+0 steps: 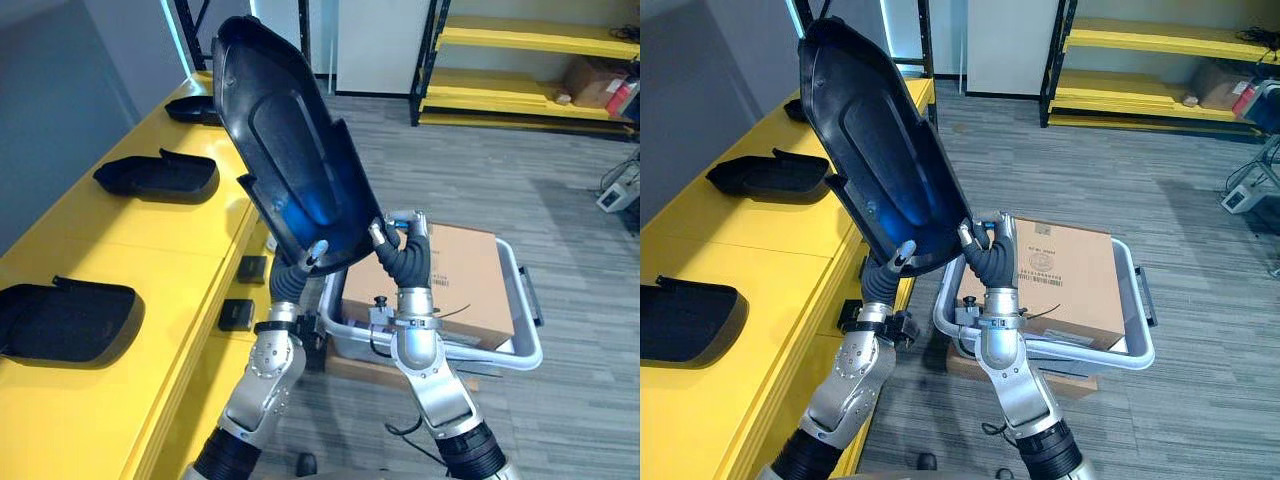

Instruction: Walk over and take plastic housings, then place them on the shelf

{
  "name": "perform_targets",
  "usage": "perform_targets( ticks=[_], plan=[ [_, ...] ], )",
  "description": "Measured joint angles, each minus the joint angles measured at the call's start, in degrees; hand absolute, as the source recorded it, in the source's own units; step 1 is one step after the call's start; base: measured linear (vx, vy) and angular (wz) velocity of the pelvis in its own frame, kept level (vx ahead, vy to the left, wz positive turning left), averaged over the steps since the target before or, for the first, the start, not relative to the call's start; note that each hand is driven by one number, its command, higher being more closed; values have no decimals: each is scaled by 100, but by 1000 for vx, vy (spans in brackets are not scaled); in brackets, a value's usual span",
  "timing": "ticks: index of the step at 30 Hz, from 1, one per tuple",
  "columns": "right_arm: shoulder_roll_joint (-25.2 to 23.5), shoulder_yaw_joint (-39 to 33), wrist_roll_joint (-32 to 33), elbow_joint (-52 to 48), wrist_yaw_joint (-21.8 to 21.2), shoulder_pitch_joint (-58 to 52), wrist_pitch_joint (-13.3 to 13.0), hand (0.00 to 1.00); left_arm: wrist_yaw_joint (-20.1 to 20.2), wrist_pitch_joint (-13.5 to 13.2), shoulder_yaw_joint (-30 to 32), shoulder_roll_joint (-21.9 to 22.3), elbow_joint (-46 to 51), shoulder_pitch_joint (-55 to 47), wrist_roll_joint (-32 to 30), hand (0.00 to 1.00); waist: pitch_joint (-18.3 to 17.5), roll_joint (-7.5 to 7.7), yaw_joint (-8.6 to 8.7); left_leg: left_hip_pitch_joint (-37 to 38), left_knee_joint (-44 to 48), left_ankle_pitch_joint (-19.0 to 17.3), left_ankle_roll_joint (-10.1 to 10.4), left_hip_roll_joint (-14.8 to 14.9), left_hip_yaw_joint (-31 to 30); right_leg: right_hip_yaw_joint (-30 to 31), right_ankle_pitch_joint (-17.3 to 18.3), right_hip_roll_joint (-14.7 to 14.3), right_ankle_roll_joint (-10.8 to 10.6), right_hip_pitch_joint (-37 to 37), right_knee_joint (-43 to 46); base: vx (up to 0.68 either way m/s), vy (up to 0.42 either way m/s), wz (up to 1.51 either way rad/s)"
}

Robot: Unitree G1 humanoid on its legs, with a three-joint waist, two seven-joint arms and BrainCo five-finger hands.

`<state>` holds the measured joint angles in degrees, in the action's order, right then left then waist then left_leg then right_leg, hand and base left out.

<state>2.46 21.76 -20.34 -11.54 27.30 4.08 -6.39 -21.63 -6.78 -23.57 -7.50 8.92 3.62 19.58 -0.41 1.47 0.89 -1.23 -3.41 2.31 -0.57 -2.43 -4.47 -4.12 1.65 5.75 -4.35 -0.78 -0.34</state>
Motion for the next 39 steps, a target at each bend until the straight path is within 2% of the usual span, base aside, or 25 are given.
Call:
perform_targets(
  ticks=[1,6,11,15,21,26,33,36,39],
  plan=[
    [41,0,24,59,0,-33,-3,0,-10,3,1,-1,-1,0,0,100,-36,0,13,0,-2,0,0,0,1,2,0,0,0,0,-4,0,0,0],
    [278,108,251,234,-40,-232,-24,0,-119,76,88,-8,-4,19,-125,100,-80,0,59,2,0,0,0,16,1,9,-11,-21,15,-2,-13,-23,-8,-1],
    [359,107,640,339,-283,-249,-148,0,-122,231,187,-44,-108,31,-445,100,-173,-1,116,4,2,1,0,37,2,17,-29,-68,31,-3,-25,-18,-9,-1],
    [419,66,826,368,-483,-272,-148,0,-118,245,198,-43,-174,35,-464,100,-240,-7,118,8,1,2,0,40,2,17,-37,-74,34,-13,-36,0,0,0],
    [412,-177,1167,300,-766,-225,-155,0,38,258,306,69,-296,39,-852,100,-240,-7,112,42,-1,2,0,41,4,25,-46,-85,32,-40,-39,0,0,0],
    [394,-521,1638,-413,-888,-110,-257,0,170,283,337,126,-528,36,-1073,100,-240,-6,94,55,-24,2,0,46,8,37,-46,-92,32,-40,-43,0,0,0],
    [227,-945,2493,-1049,-1066,134,-633,0,287,431,392,234,-979,6,-1412,100,-240,-5,109,88,-72,2,0,58,80,115,-47,-100,32,-24,-59,0,0,-6],
    [229,-1305,2672,-1231,-1061,133,-674,0,284,442,524,313,-1083,-13,-1497,100,-240,-5,116,94,-77,2,0,61,110,132,-48,-101,30,-24,-70,-8,-5,-4],
    [232,-1989,2669,-1427,-953,97,-720,0,279,442,703,337,-1082,-52,-1578,100,-239,-3,125,106,-89,1,0,69,132,149,-49,-106,29,-24,-75,-15,-9,-2]
  ],
)
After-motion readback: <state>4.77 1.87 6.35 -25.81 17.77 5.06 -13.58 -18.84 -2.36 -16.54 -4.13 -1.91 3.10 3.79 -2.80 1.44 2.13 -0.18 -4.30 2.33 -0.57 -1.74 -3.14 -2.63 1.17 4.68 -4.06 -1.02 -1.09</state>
